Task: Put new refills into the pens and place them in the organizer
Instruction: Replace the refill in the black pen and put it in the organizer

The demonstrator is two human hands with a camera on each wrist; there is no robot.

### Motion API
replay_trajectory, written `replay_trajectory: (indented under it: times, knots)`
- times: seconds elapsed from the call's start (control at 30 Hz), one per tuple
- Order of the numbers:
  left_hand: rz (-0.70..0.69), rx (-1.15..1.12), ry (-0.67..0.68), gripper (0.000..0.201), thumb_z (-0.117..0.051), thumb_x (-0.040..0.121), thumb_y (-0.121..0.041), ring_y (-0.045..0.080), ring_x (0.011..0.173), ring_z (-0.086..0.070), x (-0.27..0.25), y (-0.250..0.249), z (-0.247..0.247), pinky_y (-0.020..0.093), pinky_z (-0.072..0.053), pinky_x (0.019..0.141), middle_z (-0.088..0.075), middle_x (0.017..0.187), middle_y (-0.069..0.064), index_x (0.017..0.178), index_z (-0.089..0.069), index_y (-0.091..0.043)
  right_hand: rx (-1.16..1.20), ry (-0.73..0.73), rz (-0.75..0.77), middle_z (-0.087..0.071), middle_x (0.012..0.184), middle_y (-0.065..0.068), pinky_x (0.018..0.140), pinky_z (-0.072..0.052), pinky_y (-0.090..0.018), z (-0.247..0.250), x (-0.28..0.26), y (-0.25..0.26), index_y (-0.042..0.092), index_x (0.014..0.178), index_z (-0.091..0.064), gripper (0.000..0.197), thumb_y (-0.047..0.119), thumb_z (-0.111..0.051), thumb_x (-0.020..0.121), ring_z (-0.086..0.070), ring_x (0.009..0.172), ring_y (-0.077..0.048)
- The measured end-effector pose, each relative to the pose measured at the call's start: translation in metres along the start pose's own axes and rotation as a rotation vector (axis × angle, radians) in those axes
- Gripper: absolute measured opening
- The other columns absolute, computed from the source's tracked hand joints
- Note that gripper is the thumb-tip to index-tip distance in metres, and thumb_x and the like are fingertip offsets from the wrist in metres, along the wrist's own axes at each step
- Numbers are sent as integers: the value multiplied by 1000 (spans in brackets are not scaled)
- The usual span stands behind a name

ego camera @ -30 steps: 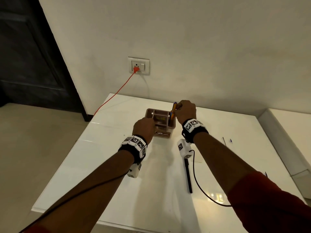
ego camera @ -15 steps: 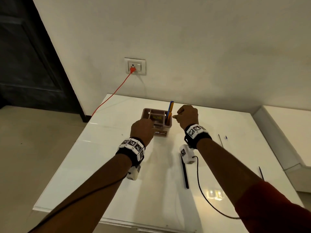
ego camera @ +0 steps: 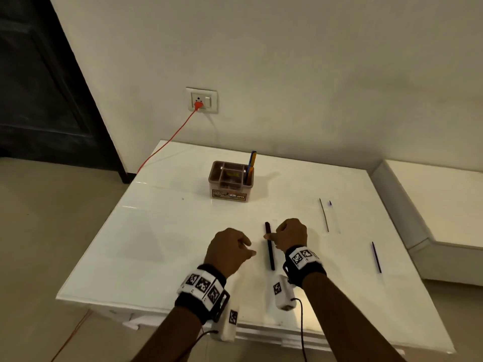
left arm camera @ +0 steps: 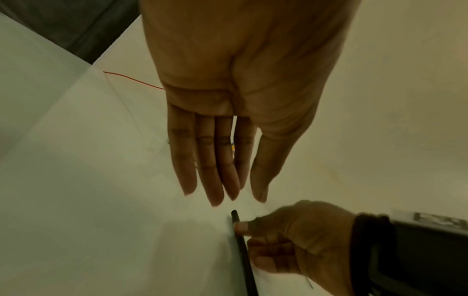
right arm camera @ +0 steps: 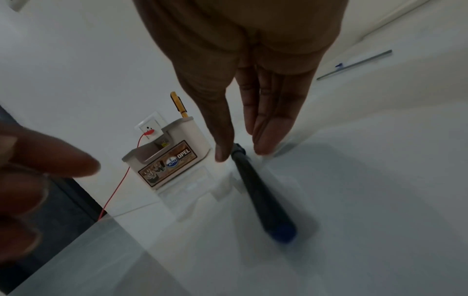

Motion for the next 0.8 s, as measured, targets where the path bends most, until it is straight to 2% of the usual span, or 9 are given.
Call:
replay_trajectory:
  times: [0.07,0.13,0.27,0.37,0.47,0.53,0.6,0.7,0.8]
  knots:
    - [-12,-19,10,23,-88,75,-26,12,70,-69,4,-4,2,27,-58,75,-71,70,-4,93,-78,-14,-33,27,-12,-70,69,-7,61,-49,-26,-4,-4,-3,11,64,-64,41,31,-99,58,-66,67,-23]
    - [-24,-34,-12,23,-87,76,-26,9,66,-66,9,-8,6,26,-57,73,-68,67,-7,93,-78,-15,-46,40,-19,-73,75,-10,62,-48,-27,-8,-7,-2,9,69,-68,37,27,-98,59,-66,70,-24]
    - [-63,-58,2,13,-85,77,-27,10,69,-71,9,-10,-1,34,-61,77,-72,67,-7,86,-79,-19,-4,65,-30,-72,67,-12,63,-57,-31,-4,-18,-3,3,61,-68,27,19,-89,63,-70,67,-28]
    - [-68,-97,3,16,-84,78,-35,12,67,-74,1,-14,-3,41,-62,74,-76,67,-4,81,-79,-20,309,94,-40,-74,72,-23,66,-65,-42,14,-45,0,-12,73,-71,19,-2,-85,64,-72,61,-34]
    - [-127,-145,67,34,-82,78,-49,9,69,-74,-16,-34,-12,39,-62,77,-78,72,-3,94,-78,-20,645,97,-22,-72,80,-31,65,-64,-44,48,-86,9,-17,84,-69,15,-15,-76,71,-71,63,-37]
    - [-229,-88,111,43,-80,76,-57,3,74,-73,-37,-59,-16,29,-61,79,-79,78,-6,103,-78,-23,779,101,26,-72,79,-27,63,-63,-40,72,-113,15,-15,87,-69,15,-16,-72,73,-71,66,-37]
    - [-281,-84,89,45,-79,76,-57,3,73,-73,-58,-77,-16,22,-59,76,-79,79,-7,105,-78,-23,823,97,73,-74,80,-24,60,-62,-37,87,-132,15,-13,90,-69,17,-17,-72,74,-73,67,-36]
    - [-207,-231,66,34,-83,79,-42,10,64,-75,-74,-72,-25,34,-64,70,-79,73,-2,103,-79,-17,825,103,81,-74,82,-25,60,-62,-39,84,-144,8,-11,91,-69,18,-16,-73,74,-74,69,-37]
    - [-178,-188,56,29,-80,82,-42,10,64,-74,-76,-63,-37,39,-64,69,-78,71,-2,101,-80,-20,771,135,83,-75,80,-20,59,-60,-35,72,-146,4,-6,90,-73,12,-4,-79,79,-75,72,-31]
Point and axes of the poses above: each hand's wrist, its own x-axis towards the middle knuckle, its own z-axis out of the back of the hand, y = z × x, the point moved 9 cm from there along x, towards the middle knuckle
